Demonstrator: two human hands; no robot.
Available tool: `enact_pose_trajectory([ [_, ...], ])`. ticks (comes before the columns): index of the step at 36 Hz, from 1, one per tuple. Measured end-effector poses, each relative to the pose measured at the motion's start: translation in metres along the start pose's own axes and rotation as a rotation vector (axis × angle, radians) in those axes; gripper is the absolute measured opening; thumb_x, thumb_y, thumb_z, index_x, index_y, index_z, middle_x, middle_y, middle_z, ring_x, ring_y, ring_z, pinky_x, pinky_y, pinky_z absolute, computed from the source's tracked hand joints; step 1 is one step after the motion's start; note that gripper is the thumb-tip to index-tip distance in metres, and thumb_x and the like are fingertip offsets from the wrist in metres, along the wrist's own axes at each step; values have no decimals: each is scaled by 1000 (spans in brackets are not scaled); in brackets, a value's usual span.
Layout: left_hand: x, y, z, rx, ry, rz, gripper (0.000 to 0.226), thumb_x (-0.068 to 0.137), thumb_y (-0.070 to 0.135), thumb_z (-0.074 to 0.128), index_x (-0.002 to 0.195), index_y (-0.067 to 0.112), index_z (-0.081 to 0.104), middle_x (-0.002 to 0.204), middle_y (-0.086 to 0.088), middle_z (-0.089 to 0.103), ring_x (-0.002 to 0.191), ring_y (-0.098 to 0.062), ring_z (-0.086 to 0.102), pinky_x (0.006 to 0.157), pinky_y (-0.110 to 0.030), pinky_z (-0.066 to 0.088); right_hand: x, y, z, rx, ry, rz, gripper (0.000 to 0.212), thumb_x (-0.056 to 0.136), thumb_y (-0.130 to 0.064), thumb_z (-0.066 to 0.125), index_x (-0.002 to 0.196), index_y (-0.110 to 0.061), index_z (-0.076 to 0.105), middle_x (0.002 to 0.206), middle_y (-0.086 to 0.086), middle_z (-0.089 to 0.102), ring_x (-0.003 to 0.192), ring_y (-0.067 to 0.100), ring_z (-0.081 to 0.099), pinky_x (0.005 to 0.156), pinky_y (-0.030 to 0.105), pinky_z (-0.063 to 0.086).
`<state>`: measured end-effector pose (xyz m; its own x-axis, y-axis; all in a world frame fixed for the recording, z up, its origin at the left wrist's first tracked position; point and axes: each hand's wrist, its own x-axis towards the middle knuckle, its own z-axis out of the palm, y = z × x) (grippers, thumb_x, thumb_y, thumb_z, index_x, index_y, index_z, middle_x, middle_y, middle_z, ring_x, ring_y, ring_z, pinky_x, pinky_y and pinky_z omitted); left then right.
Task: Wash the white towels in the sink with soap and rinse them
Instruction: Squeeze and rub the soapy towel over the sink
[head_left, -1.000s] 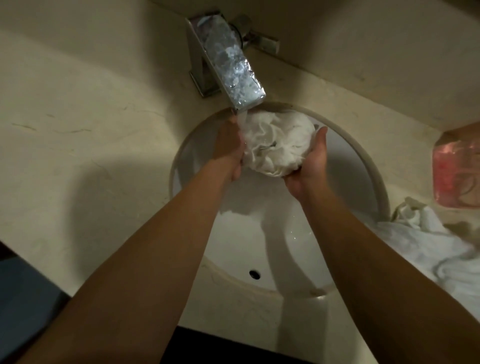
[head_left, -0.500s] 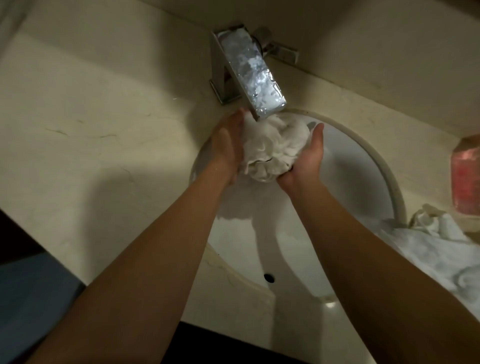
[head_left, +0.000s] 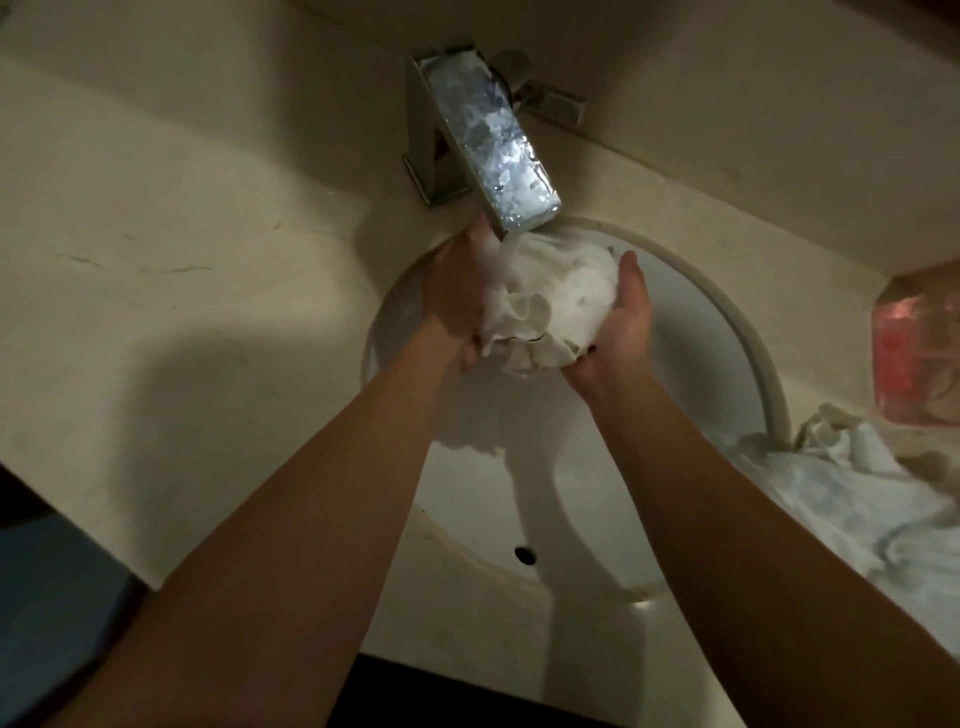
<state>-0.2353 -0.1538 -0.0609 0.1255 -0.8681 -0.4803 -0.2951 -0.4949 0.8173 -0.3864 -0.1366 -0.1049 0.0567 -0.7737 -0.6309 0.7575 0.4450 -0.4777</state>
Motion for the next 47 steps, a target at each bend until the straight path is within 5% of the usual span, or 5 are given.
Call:
enact_pose_trajectory([
  [7,1,-14,2,-52,164,8,29,116,24,37,102,23,63,82,22,73,76,17,64,73,-7,45,-5,2,1,-217,233,-65,103,64,-68,91,147,-15,59,137,19,69,123,42,69,109,59,52],
  [21,-28,-16,-10,-338,280,-106,27,105,46,61,105,21,72,78,16,67,67,11,65,61,-5,43,-15,16,25,-252,211,12,56,96,-47,74,136,-9,66,121,17,77,109,38,76,105,56,56],
  [25,-26,-18,-17,-563,332,-155,46,86,67,70,98,24,79,94,4,81,92,-14,77,93,-41,60,-25,9,40,-216,169,28,36,104,-39,66,120,-7,71,108,15,81,96,31,79,91,45,62],
  [30,-22,-10,-17,-471,187,-139,42,99,71,48,117,38,67,116,26,66,103,11,62,91,-12,47,-26,2,42,-133,139,11,47,105,-44,62,131,-6,69,123,17,76,111,35,76,96,45,60],
  [47,-5,0,6,-914,33,-247,33,89,35,69,99,4,60,99,-18,61,92,-27,66,83,-30,55,-32,-21,31,-58,48,-44,75,88,-59,75,142,-8,64,139,19,68,126,40,67,113,57,49],
])
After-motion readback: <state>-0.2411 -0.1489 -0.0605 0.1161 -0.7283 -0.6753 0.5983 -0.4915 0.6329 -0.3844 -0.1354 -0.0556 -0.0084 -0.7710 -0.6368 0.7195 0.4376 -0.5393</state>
